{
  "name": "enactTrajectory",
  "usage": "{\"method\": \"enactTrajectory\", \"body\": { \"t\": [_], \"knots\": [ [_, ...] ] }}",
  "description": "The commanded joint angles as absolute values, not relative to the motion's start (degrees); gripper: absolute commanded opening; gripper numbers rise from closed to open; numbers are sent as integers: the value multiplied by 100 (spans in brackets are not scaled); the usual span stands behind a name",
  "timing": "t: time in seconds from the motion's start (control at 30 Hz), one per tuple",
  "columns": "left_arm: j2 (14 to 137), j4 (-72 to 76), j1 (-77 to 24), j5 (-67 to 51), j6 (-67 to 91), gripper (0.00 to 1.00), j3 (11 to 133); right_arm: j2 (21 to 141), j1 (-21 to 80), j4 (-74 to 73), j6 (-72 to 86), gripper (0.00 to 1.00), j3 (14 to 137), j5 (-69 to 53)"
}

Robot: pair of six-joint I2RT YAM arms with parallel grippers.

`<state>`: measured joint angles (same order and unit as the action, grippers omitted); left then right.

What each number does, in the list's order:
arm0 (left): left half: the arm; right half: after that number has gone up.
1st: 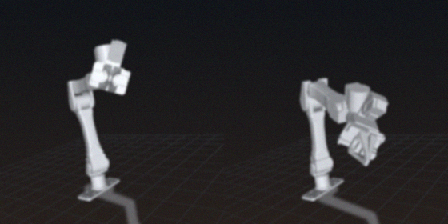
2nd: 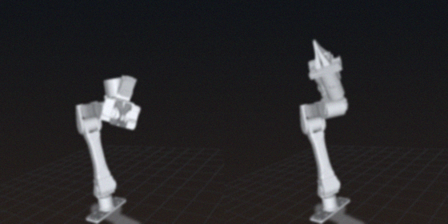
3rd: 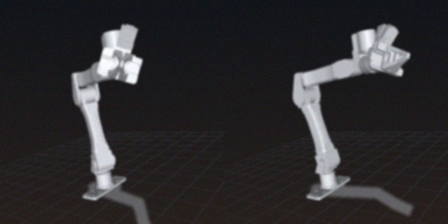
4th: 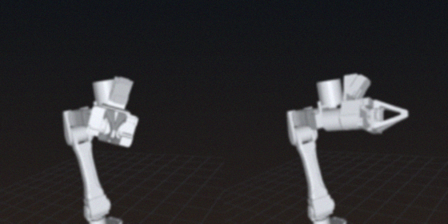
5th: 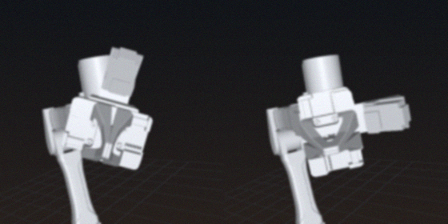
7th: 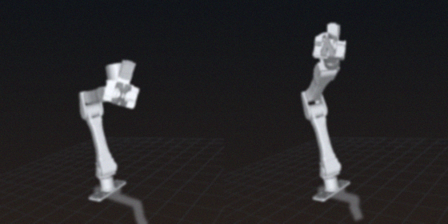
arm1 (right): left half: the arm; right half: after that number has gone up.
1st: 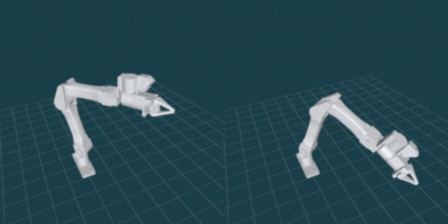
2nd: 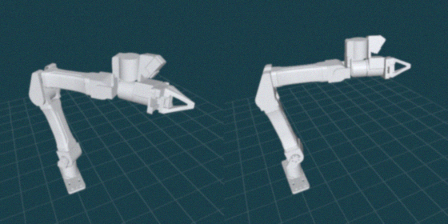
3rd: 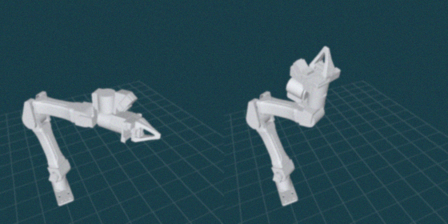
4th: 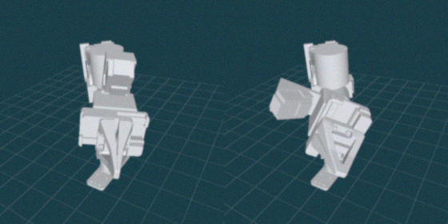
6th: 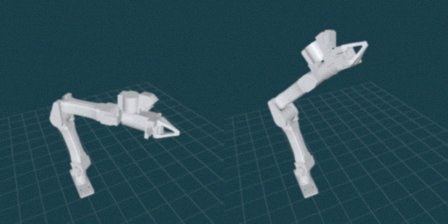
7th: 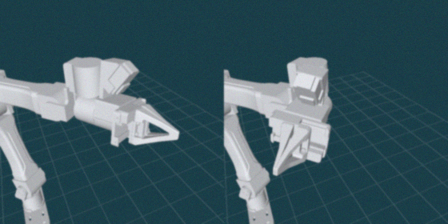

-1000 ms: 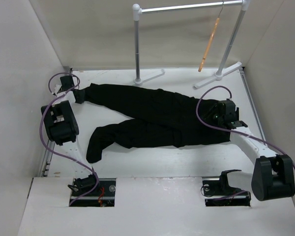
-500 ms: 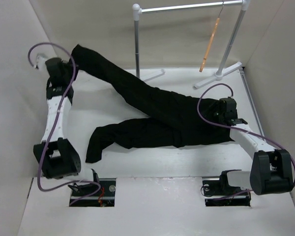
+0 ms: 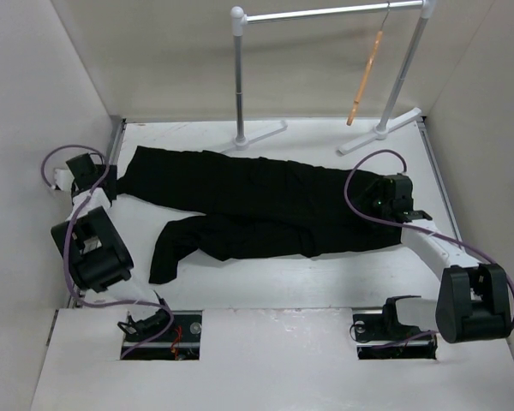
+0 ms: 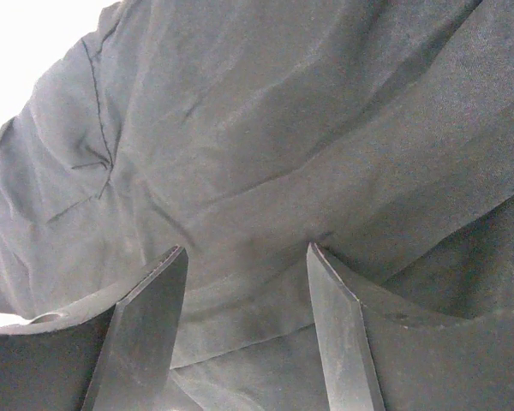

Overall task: Place the trousers on the hanger
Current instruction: Flatten out the trousers at the center of the board.

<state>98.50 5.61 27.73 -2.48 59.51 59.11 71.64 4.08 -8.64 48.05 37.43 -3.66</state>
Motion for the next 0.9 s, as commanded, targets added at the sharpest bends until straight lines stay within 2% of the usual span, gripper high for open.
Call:
{"method": "enactTrajectory", "body": {
  "t": [0.0,0.1,0.13,0.17,0.3,0.4,0.5,0.7,0.77,0.8,0.87],
  "knots": [
    [8957,686,2738,26,5880,51,5845,7005,347,-738,4799,61,3727,-369],
    [8938,327,2572,228,5740,51,6063,7066,198,-729,4825,32,3709,-369],
    [9017,169,2458,298,5704,51,6204,7101,145,-738,4834,25,3744,-413],
    [9105,36,2352,360,5626,50,6327,7110,127,-756,4843,23,3796,-430],
    [9587,-26,1939,361,5511,49,6635,7075,136,-914,4852,29,3981,-343],
    [10106,-123,1833,0,5511,46,6706,6953,101,-1037,4895,43,4008,-316],
    [10196,-280,1894,237,5546,46,6435,6637,75,-1396,4869,55,4043,-212],
    [8468,-570,1596,640,5186,56,5706,5793,328,-2214,4650,65,4139,52],
    [7651,-912,1429,922,5098,59,5319,5634,679,-2390,4614,65,4166,123],
    [7272,-1236,1376,1010,5045,59,5143,5599,855,-2469,4571,60,4192,149],
    [6543,-2105,1367,1063,5001,59,4835,5599,1250,-2583,4500,36,4254,176]
  ]
}}
